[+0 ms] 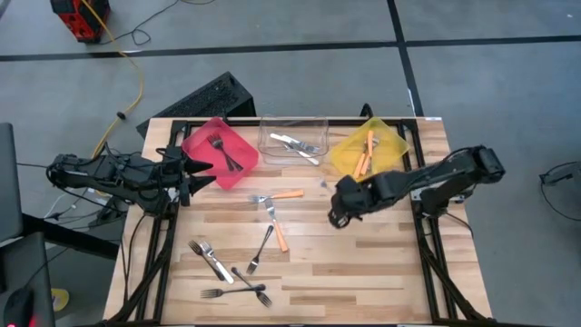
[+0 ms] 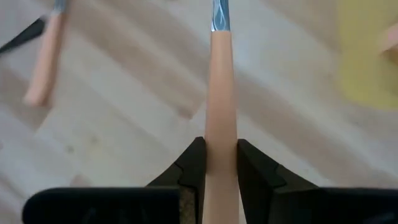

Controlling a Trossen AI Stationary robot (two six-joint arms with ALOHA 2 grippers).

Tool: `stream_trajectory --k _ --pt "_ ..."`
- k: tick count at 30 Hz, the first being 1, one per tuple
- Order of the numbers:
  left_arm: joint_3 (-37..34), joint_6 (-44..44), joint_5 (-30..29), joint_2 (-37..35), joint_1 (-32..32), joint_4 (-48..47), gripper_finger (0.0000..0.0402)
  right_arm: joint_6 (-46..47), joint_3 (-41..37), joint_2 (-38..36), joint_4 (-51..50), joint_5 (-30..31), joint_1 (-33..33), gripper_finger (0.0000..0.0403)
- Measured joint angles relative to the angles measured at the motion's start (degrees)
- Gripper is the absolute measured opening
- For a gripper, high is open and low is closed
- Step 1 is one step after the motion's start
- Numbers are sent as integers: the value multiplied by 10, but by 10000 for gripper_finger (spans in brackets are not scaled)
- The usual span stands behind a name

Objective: Sort silverware by color (type)
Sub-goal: Put the orange fork into the yellow bin

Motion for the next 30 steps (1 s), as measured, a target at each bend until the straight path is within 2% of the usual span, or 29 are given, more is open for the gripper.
stream_trajectory --k 6,13,21,25,30 --pt "0 0 0 0 0 0 220 -8 0 -47 -31 39 -56 88" --pt "0 0 -21 0 0 0 220 89 0 -74 -121 112 -135 88" --pt "0 0 -28 0 0 -1 220 151 0 -64 -132 131 -234 88" --pt "0 0 -28 0 0 -1 220 152 -7 -57 -123 136 -284 88" --pt "0 -1 -28 0 0 -1 220 134 -46 -59 -88 116 -325 88"
